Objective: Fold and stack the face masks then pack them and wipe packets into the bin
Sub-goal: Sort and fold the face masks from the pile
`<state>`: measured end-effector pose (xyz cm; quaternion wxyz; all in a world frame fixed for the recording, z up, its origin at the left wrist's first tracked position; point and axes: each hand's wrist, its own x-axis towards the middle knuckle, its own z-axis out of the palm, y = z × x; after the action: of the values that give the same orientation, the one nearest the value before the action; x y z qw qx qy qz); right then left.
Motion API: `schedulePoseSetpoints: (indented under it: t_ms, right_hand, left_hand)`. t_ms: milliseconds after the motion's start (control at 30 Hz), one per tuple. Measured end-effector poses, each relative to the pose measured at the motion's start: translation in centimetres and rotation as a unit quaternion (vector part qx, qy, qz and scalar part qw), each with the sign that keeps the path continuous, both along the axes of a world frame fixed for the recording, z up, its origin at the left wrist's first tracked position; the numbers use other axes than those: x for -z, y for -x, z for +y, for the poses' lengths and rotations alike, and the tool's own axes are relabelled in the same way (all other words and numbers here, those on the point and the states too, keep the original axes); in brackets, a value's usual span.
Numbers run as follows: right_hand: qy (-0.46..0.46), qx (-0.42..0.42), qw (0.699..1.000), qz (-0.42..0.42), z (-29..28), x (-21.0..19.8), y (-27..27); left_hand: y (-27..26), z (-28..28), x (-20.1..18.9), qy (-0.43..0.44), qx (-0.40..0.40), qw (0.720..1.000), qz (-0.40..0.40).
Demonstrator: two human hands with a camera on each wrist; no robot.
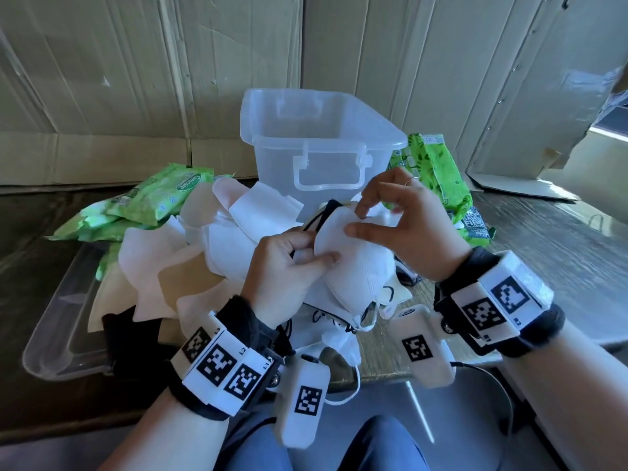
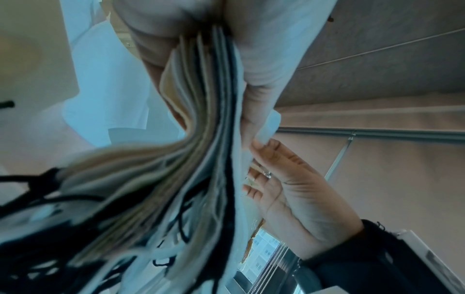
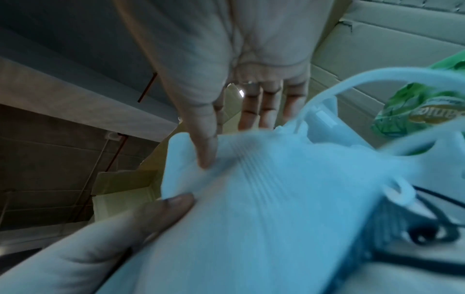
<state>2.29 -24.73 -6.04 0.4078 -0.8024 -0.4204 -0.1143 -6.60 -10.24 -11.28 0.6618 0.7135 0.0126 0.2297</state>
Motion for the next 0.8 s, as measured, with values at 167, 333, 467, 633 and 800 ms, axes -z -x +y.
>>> schedulePoseSetpoints:
  t_ms: [167, 333, 467, 633, 800]
  right_hand:
    - [-0.015, -0.057, 0.996, 0.065, -0.5, -0.3, -0.4]
    - [-0.019, -0.079, 0.987, 0.135, 0.1, -0.2, -0.6]
    - [0.021, -0.071, 0.988, 0.134, 0.5, -0.3, -0.8]
    - [0.011, -0.045, 0.998, 0.044, 0.7, -0.2, -0.8]
    - [0.039, -0.048, 0.998, -0.029, 0.6, 0.0, -0.4]
  left_hand:
    - [-0.1, 0.5, -0.1, 0.0, -0.01, 1.0, -0.018]
    - [0.0, 0.6, 0.2, -0.006, 0.001, 1.0, -0.028]
    - [-0.1, 0.6, 0.3, -0.014, 0.007, 1.0, -0.02]
    - [0.0, 0.7, 0.1, -0.027, 0.008, 0.998, -0.055]
    - [-0.2, 1.0, 0.4, -0.04, -0.019, 0.998, -0.053]
